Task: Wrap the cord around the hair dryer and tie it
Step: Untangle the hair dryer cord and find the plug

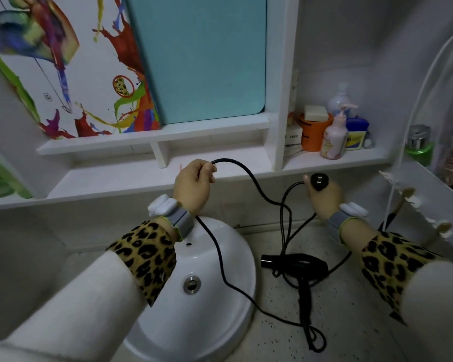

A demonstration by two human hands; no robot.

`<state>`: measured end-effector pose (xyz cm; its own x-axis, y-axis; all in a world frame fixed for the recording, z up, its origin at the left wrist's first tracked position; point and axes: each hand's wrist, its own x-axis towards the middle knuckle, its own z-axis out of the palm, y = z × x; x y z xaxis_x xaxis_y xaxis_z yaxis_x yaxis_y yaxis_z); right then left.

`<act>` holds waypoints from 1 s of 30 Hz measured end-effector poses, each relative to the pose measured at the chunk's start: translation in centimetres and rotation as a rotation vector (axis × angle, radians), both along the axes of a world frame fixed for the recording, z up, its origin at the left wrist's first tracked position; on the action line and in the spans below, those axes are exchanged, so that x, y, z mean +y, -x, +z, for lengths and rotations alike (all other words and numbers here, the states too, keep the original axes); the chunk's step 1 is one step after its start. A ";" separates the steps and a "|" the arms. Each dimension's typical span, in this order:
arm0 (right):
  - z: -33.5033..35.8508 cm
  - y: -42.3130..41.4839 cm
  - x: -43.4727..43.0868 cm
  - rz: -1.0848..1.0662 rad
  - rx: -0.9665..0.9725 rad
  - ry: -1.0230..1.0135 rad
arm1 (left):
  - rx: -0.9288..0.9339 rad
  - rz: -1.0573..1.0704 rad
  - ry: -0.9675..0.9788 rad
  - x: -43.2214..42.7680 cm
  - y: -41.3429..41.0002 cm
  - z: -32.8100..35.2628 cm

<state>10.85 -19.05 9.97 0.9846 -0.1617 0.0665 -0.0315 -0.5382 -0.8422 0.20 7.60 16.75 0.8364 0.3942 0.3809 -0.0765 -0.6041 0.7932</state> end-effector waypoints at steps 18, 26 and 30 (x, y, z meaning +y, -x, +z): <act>4.7 1.5 -3.0 0.094 0.129 0.166 | 0.322 -0.438 -0.403 -2.5 0.1 0.5; 2.0 1.5 -2.2 0.088 0.271 0.327 | 0.211 -0.058 -0.287 -2.7 1.7 -1.8; 0.7 -1.3 -2.3 -0.149 0.285 0.023 | 0.224 -0.036 -0.352 -3.0 2.4 -3.1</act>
<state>12.17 -21.31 10.65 0.9297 -0.3074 -0.2030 -0.3443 -0.5291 -0.7756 -2.19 4.60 13.62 0.9248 0.2418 0.2938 0.0490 -0.8413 0.5383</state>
